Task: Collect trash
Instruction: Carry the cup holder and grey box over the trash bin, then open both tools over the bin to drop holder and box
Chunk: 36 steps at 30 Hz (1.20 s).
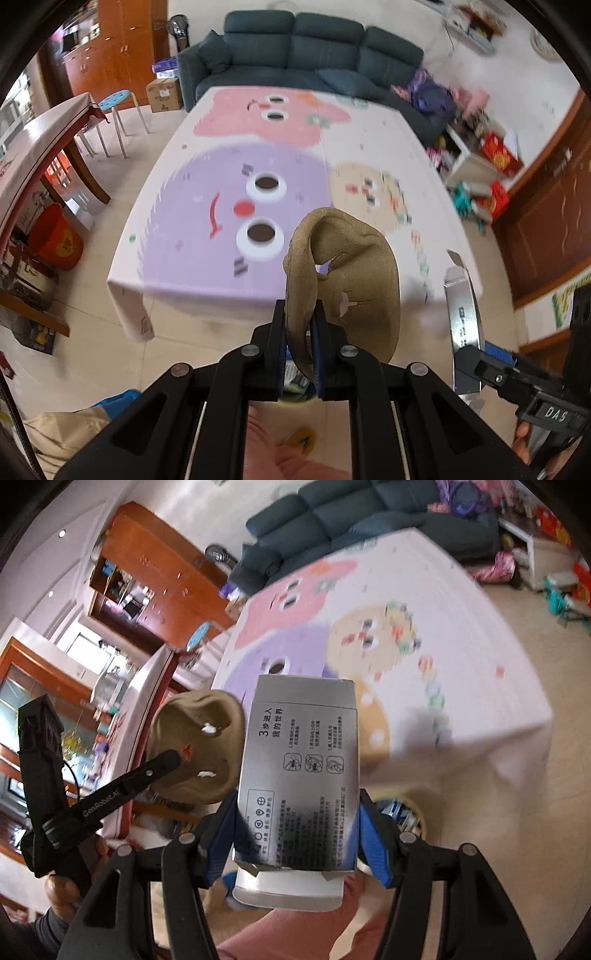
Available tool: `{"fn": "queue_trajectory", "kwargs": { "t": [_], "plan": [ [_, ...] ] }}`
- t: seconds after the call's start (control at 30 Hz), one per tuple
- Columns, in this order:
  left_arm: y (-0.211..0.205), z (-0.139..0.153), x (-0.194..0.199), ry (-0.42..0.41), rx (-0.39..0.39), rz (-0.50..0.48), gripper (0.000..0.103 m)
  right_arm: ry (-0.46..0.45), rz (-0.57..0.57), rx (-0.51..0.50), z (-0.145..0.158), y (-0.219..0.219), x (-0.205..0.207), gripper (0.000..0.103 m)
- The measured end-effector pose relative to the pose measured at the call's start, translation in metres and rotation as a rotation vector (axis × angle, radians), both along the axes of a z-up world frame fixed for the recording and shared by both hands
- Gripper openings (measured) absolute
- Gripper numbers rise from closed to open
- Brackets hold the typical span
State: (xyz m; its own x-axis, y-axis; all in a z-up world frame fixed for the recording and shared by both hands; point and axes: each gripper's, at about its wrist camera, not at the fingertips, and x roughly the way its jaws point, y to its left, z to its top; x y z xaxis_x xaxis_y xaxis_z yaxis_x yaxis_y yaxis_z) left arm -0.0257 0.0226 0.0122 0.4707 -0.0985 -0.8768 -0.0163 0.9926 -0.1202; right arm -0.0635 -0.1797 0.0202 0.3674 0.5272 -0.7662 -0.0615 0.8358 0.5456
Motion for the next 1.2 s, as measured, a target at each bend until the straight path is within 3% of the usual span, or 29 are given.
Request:
{"fn": "queue_trajectory", "kwargs": {
  "t": [0.23, 0.57, 0.83, 0.9, 1.0, 1.03, 1.07, 1.2],
  "plan": [
    [-0.014, -0.046, -0.039, 0.087, 0.054, -0.086, 0.009, 0.149, 0.005, 0.008, -0.062, 0.008, -0.033, 0.061],
    [-0.015, -0.182, -0.037, 0.266, 0.065, -0.183, 0.009, 0.328, -0.117, -0.031, -0.196, 0.015, -0.042, 0.062],
    [-0.009, -0.284, -0.006, 0.263, 0.027, -0.219, 0.010, 0.392, -0.192, -0.058, -0.311, 0.016, -0.021, 0.063],
    [-0.011, -0.307, 0.001, 0.260, 0.022, -0.238, 0.014, 0.401, -0.192, -0.060, -0.338, 0.017, -0.013, 0.065],
    [-0.015, -0.338, 0.008, 0.260, 0.026, -0.257, 0.043, 0.413, -0.187, -0.102, -0.371, 0.017, -0.002, 0.067],
    [-0.016, -0.346, 0.009, 0.258, 0.027, -0.258, 0.057, 0.409, -0.177, -0.122, -0.381, 0.018, 0.001, 0.067],
    [-0.017, -0.352, 0.010, 0.254, 0.028, -0.255, 0.063, 0.406, -0.165, -0.142, -0.391, 0.020, 0.005, 0.068],
    [-0.017, -0.377, 0.016, 0.280, 0.036, -0.244, 0.069, 0.404, -0.159, -0.173, -0.414, 0.022, 0.013, 0.070]
  ]
}}
